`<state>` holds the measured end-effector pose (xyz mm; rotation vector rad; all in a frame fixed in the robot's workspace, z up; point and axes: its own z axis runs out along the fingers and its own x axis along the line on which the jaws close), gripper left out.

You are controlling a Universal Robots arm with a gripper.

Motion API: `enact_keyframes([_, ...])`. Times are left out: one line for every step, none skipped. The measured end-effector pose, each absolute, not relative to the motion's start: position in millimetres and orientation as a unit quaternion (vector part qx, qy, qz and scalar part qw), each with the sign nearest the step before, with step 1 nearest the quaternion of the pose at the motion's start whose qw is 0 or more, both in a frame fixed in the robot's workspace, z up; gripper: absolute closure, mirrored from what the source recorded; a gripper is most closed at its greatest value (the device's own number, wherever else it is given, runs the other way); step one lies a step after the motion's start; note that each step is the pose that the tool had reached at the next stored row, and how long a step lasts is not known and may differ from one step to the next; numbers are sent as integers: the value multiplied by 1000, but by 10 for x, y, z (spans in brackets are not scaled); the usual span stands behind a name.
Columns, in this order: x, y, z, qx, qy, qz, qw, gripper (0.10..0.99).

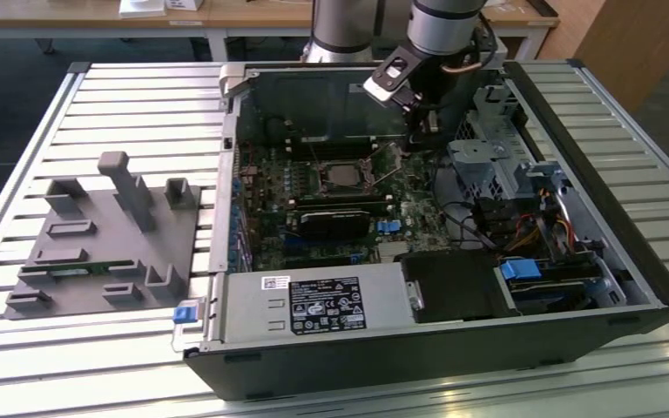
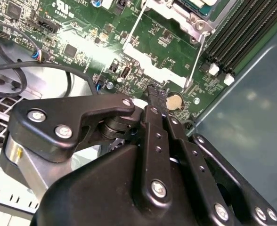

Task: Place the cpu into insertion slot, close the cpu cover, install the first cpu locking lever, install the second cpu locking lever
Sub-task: 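Close the cpu cover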

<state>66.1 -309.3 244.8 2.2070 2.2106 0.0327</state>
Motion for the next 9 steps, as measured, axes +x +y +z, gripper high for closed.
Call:
enact_keyframes([661,-3093,2431,706,708,11,9,980])
enact_keyframes([662,-3092,2415,706,708,11,9,980])
enact_keyframes([662,-3093,2403,706,708,11,9,980])
enact_keyframes([660,-3093,2395,706,708,11,9,980])
enact_keyframes([653,-3093,2391,706,708,11,9,980])
enact_keyframes([641,-3093,2388,706,708,11,9,980])
enact_keyframes([627,-3093,2385,706,708,10,9,980])
enact_keyframes([613,-3093,2384,706,708,10,9,980])
enact_keyframes([596,-3093,2382,706,708,10,9,980])
